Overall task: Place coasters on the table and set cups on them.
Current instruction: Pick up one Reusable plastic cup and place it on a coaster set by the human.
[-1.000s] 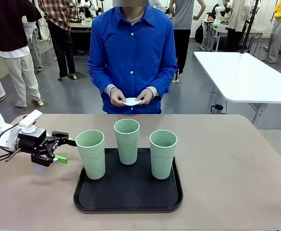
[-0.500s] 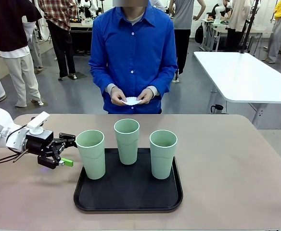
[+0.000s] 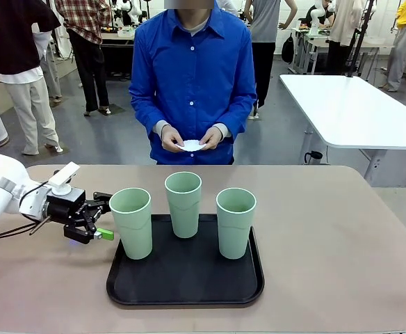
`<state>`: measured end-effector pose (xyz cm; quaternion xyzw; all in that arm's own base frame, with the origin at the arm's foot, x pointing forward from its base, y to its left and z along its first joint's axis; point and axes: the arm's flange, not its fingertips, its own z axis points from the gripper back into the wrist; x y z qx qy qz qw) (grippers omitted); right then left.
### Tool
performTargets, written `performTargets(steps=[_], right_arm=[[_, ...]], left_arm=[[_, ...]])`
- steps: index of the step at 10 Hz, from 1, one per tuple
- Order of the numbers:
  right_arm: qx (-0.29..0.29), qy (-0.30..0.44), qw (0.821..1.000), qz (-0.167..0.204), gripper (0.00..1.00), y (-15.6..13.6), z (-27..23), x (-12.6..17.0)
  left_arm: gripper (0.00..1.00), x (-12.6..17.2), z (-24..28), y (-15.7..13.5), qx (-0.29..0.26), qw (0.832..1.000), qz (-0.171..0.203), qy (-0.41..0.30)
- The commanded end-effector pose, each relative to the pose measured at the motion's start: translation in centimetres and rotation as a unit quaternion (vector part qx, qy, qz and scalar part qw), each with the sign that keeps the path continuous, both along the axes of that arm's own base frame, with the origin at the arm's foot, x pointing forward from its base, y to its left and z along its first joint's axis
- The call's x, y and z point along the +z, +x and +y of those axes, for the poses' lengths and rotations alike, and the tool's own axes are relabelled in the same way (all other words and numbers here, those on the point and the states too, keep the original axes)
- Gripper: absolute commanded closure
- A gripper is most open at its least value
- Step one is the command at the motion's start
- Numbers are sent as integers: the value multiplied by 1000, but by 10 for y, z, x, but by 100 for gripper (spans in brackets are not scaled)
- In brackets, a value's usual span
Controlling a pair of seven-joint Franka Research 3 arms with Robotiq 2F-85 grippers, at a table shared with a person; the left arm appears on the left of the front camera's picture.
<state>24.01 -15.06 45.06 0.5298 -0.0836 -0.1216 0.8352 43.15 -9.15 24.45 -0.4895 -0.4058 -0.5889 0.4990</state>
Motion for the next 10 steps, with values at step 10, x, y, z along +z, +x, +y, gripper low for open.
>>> performTargets(steps=[10], right_arm=[[1, 5, 1000, -5, 0, 0, -1, 0]], left_arm=[[0, -18, -36, 8, -24, 1000, -14, -9]])
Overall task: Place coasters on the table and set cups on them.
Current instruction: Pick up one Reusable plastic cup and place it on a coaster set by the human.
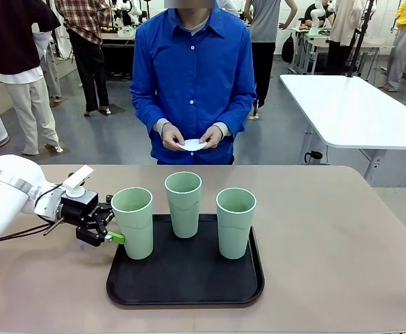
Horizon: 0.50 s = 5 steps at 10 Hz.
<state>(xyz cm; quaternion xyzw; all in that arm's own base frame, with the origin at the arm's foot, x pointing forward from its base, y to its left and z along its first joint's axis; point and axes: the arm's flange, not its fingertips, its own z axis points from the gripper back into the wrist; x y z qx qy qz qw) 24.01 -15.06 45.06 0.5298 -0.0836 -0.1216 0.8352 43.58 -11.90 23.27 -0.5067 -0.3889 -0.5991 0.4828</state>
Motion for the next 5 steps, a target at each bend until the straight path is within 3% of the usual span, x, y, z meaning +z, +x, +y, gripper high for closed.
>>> performTargets(steps=[1, 5], right_arm=[[1, 5, 1000, -5, 0, 0, -1, 0], [1, 5, 1000, -5, 0, 0, -1, 0]], left_arm=[[0, -7, -13, 3, 0, 1000, -19, -6], [0, -11, -30, -8, -22, 1000, -11, 3]])
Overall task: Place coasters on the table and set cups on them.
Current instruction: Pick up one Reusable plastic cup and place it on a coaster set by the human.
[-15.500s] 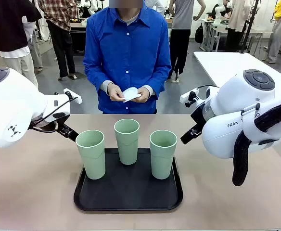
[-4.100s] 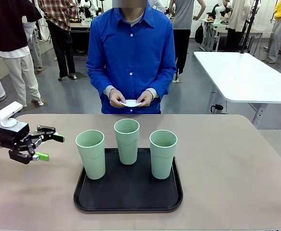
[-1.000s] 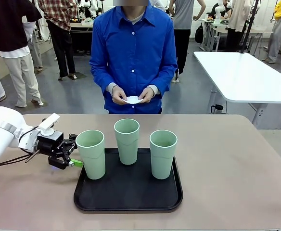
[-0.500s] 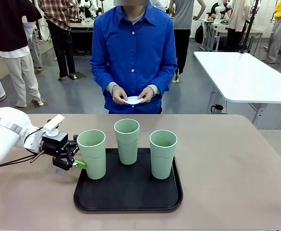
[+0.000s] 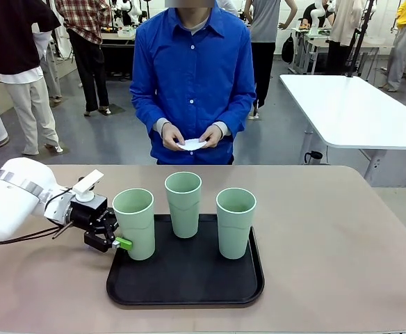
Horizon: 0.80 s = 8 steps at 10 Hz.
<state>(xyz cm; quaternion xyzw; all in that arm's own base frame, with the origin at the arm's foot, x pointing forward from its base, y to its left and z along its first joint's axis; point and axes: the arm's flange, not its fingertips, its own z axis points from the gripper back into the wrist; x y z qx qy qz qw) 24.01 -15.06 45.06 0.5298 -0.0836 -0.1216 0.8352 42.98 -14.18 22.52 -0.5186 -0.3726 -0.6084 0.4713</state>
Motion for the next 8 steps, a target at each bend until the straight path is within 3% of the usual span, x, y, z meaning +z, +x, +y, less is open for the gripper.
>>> performTargets(steps=[1, 2, 3, 4, 5, 6, 7, 8], right_arm=[[1, 5, 1000, -5, 0, 0, -1, 0], [1, 5, 1000, -5, 0, 0, -1, 0], [1, 5, 1000, -5, 0, 0, -1, 0], [1, 5, 1000, -5, 0, 0, -1, 0], [1, 5, 1000, -5, 0, 0, -1, 0], [1, 5, 1000, -5, 0, 0, -1, 0], [1, 5, 1000, -5, 0, 0, -1, 0], [1, 5, 1000, -5, 0, 0, -1, 0]], left_arm=[[0, -3, -10, -3, -1, 1000, -18, 0], [0, -2, -11, -4, -4, 1000, -25, -9], [59, -1, -11, -2, -5, 999, -32, -10], [59, 0, -9, -2, -2, 999, -30, -10], [100, 3, -8, -3, -1, 999, -31, -10], [61, 5, -6, -4, 1, 999, -33, -10], [100, 11, -5, -5, 7, 999, -32, -9], [100, 23, -4, -8, 16, 999, -24, -16]])
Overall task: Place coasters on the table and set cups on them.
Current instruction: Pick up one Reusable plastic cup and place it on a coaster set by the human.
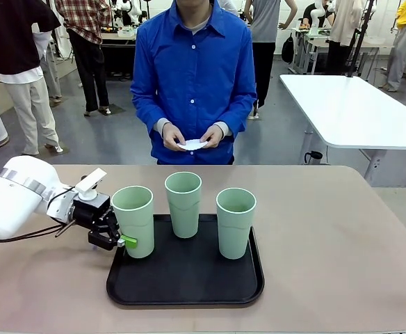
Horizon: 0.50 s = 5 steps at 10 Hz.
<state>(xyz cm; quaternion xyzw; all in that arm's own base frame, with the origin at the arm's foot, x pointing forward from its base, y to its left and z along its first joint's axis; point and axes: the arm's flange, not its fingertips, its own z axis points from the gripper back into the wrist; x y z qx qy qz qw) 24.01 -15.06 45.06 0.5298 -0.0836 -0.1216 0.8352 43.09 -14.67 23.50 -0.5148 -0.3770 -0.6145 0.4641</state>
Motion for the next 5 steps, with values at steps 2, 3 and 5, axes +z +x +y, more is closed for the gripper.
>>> performTargets(steps=[2, 3, 5], right_arm=[[1, 5, 1000, -5, 0, 0, -1, 0], [1, 5, 1000, -5, 0, 0, -1, 0], [1, 5, 1000, -5, 0, 0, -1, 0]], left_arm=[[100, 61, 5, -26, 49, 999, -9, -13], [100, 89, 5, -34, 60, 998, -15, -15], [100, 142, 0, -45, 74, 997, -21, -1]])
